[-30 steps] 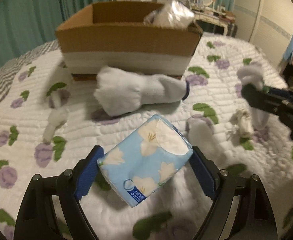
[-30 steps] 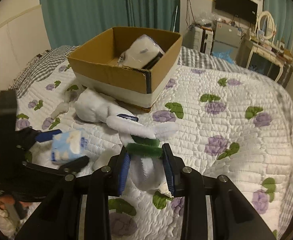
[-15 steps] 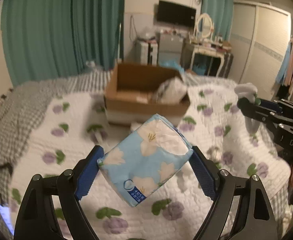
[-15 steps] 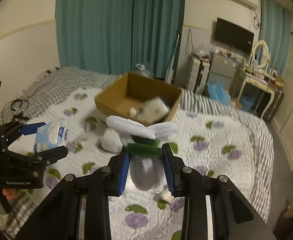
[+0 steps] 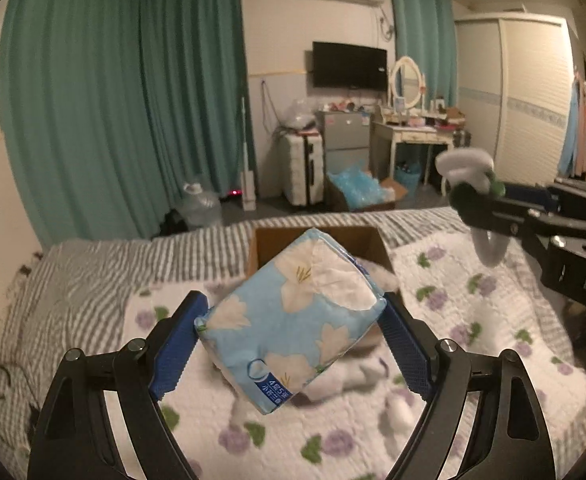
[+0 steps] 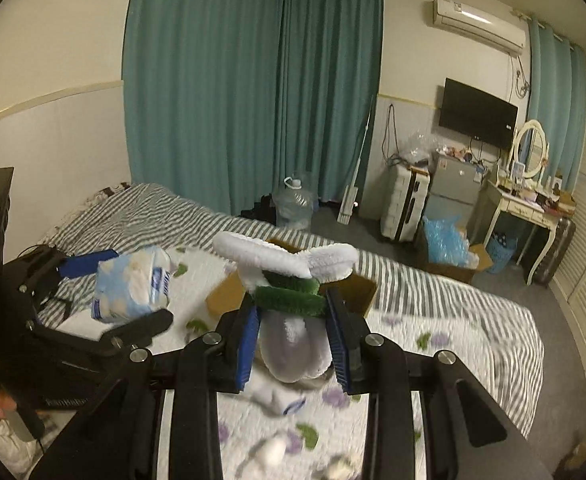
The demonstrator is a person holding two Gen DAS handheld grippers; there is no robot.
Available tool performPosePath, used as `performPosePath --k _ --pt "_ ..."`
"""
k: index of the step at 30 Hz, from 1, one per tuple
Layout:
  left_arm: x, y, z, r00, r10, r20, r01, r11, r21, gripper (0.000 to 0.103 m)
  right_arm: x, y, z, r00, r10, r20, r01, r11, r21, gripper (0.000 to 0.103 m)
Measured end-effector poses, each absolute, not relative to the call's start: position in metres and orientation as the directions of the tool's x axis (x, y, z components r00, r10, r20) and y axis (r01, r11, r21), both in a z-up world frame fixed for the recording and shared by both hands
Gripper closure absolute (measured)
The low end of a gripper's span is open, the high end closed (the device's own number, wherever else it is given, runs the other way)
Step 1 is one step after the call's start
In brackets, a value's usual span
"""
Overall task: Organize soft objects
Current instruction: 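Carry both held items into the cardboard box and open both tools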
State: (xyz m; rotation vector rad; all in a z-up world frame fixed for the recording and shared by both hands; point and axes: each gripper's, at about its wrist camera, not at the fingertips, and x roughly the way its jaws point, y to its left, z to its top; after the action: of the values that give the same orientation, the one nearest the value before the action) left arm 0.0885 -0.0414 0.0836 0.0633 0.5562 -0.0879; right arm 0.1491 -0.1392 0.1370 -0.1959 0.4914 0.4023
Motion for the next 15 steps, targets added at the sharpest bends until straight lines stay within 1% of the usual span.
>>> performPosePath --k 3,6,10,15 --pt "0.122 -0.042 0.082 0.849 -0.051 -0.525 0.098 0.993 0.061 0.017 0.185 -0.131 0.134 0.809 0.315 -0.496 -0.411 0.907 -0.093 0.072" --pt "0.153 -0.041 0.077 0.846 -0.064 -0.529 0.105 0.993 0.047 0.017 0.226 -0.126 0.122 0.804 0.299 -0.514 -0.397 0.914 -0.088 0.072" --pt "0.201 -0.041 0.058 0.834 -0.061 -0.549 0.103 0.994 0.046 0.017 0.282 -0.123 0.091 0.788 0.271 -0.553 -0.374 0.924 -0.08 0.072" --pt "0.25 -0.043 0.019 0.807 -0.047 -0.588 0.103 0.993 0.062 0.017 0.339 -0.122 0.046 0.749 0.25 -0.613 -0.357 0.932 -0.057 0.072"
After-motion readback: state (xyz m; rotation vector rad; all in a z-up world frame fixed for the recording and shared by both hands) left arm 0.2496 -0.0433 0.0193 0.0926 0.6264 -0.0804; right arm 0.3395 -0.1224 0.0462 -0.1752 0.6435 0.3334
